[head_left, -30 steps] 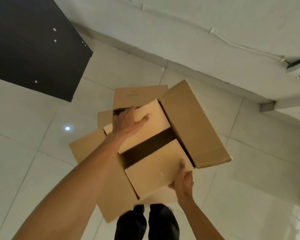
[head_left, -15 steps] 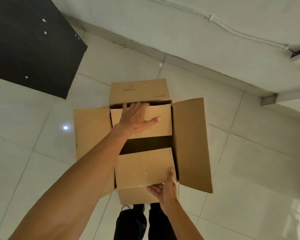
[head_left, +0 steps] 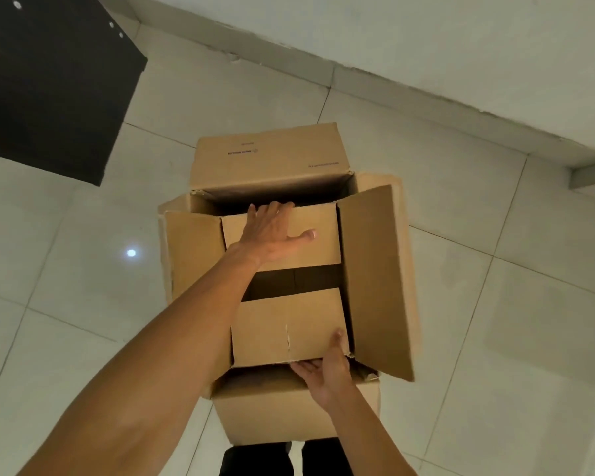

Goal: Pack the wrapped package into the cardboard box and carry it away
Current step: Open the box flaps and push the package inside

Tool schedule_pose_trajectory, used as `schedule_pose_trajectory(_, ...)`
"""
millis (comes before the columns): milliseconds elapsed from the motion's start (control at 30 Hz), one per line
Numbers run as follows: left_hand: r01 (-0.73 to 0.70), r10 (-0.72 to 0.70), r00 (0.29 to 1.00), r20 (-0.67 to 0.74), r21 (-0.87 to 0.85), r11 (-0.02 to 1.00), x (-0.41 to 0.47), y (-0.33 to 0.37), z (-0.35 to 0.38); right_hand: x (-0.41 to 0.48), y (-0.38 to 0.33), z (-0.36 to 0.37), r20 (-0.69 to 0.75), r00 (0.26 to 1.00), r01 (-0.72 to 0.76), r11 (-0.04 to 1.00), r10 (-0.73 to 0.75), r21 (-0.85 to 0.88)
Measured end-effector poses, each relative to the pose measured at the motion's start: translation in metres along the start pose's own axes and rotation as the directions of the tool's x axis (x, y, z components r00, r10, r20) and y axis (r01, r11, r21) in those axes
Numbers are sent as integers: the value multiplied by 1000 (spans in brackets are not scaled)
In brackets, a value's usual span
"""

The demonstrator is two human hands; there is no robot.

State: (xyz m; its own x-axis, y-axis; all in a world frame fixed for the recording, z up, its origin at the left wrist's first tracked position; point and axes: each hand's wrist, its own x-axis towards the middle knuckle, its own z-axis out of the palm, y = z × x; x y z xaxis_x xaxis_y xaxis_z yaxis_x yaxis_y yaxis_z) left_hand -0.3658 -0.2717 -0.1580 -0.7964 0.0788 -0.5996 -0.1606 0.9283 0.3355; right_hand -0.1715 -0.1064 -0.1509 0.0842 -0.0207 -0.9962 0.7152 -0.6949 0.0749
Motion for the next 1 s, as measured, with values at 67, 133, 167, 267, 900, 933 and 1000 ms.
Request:
schedule_pose_trajectory(67, 22, -21, 999, 27, -10, 1000, 8, -3, 7, 11, -5, 4, -9, 1000, 8, 1000, -8, 23)
schedule_pose_trajectory(133, 49, -47, 997, 63, -34, 998, 9, -6, 12, 22, -9, 4, -18, 1000, 16, 1000, -16, 20)
schedule_pose_trajectory(167, 65, -60, 995, 85, -57, 996, 7, -9, 13, 26, -11, 4, -26, 1000, 16, 1000, -16, 6)
schedule_pose_trajectory(267, 86, -72, 989, 129, -108, 990, -7, -15, 10, 30, -17, 2, -35, 999, -5, 994, 2, -112)
schedule_pose_trajectory(900, 147, -238, 953, -188, -400, 905, -176, -56, 47, -67, -48, 24, 383, 571, 371, -189, -726, -909)
schedule_pose_trajectory(933, 150, -242, 954, -178, -416, 897, -174, -57, 49, -65, -50, 23, 384, 593, 353, -199, -708, -914)
schedule_pose_trajectory(1000, 127, -215, 960, -180, -406, 905, -171, -59, 55, -59, -53, 21, 422, 607, 348, -252, -674, -903)
